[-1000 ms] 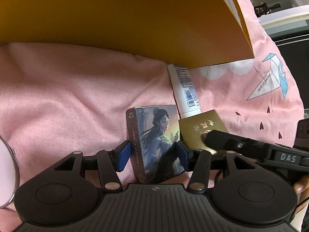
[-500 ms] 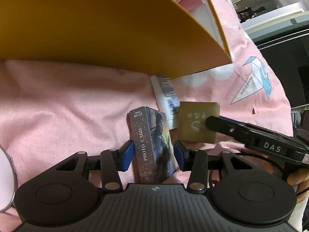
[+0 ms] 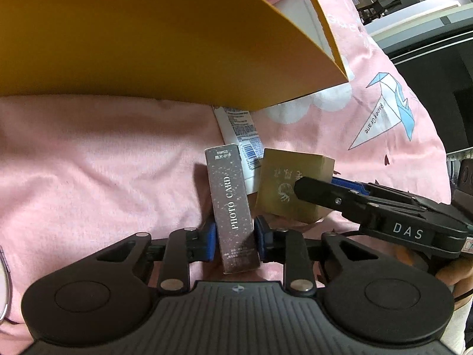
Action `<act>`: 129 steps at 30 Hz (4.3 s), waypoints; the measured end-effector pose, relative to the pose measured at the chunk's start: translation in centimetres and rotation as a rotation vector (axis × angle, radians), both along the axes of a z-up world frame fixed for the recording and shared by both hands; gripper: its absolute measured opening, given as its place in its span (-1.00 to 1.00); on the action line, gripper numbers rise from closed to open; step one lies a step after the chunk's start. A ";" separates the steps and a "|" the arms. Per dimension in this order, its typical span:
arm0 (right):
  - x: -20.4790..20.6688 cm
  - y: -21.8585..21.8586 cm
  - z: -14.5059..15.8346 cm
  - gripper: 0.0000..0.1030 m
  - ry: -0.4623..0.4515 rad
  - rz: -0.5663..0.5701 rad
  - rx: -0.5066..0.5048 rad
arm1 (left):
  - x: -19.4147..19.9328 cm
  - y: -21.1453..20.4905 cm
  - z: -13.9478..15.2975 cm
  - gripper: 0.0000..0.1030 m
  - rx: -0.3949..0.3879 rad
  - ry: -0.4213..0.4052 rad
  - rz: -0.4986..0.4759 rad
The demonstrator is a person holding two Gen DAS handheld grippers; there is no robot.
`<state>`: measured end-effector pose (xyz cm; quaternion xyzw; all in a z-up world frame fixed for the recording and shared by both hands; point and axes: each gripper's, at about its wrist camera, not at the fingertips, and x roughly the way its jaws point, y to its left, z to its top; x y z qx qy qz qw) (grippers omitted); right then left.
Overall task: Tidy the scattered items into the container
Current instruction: 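Lift the photo card box and gold box up from the bed, then carry the photo card box and gold box over the box opening, then lower the photo card box into the box and open the left gripper while the right lowers the gold box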
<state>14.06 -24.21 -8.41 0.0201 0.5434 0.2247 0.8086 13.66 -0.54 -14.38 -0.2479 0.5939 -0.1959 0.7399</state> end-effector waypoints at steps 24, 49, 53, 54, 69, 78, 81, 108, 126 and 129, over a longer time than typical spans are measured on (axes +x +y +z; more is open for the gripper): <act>-1.2 1.7 6.6 -0.07 -0.160 0.102 0.121 | -3.1 3.1 8.9 -0.50 0.075 -0.274 0.092; 1.4 6.5 12.4 -0.07 -0.317 0.201 0.252 | -0.7 8.2 16.8 -0.50 0.106 -0.459 0.321; 3.0 7.5 12.0 -0.07 -0.313 0.193 0.254 | 1.1 8.7 16.0 -0.50 0.132 -0.442 0.342; 3.4 7.7 11.8 -0.07 -0.309 0.189 0.254 | 1.5 8.8 15.7 -0.50 0.141 -0.433 0.348; 7.1 11.1 8.4 -0.07 -0.220 0.204 0.254 | 4.6 9.1 12.3 -0.50 0.244 -0.278 0.337; 7.6 11.8 7.3 -0.07 -0.185 0.218 0.274 | 5.5 8.6 10.8 -0.50 0.258 -0.209 0.317; 7.8 11.7 7.1 -0.07 -0.175 0.220 0.282 | 5.8 8.8 10.0 -0.50 0.241 -0.180 0.308; 8.0 12.7 5.3 -0.07 -0.124 0.229 0.283 | 5.6 8.8 11.0 -0.35 0.324 -0.188 0.232; 7.2 15.4 4.9 -0.07 -0.082 0.301 0.282 | 3.6 13.6 14.7 -0.20 0.306 -0.316 0.367; 7.3 15.6 5.3 -0.07 -0.081 0.306 0.276 | 3.4 14.2 15.2 -0.20 0.296 -0.347 0.387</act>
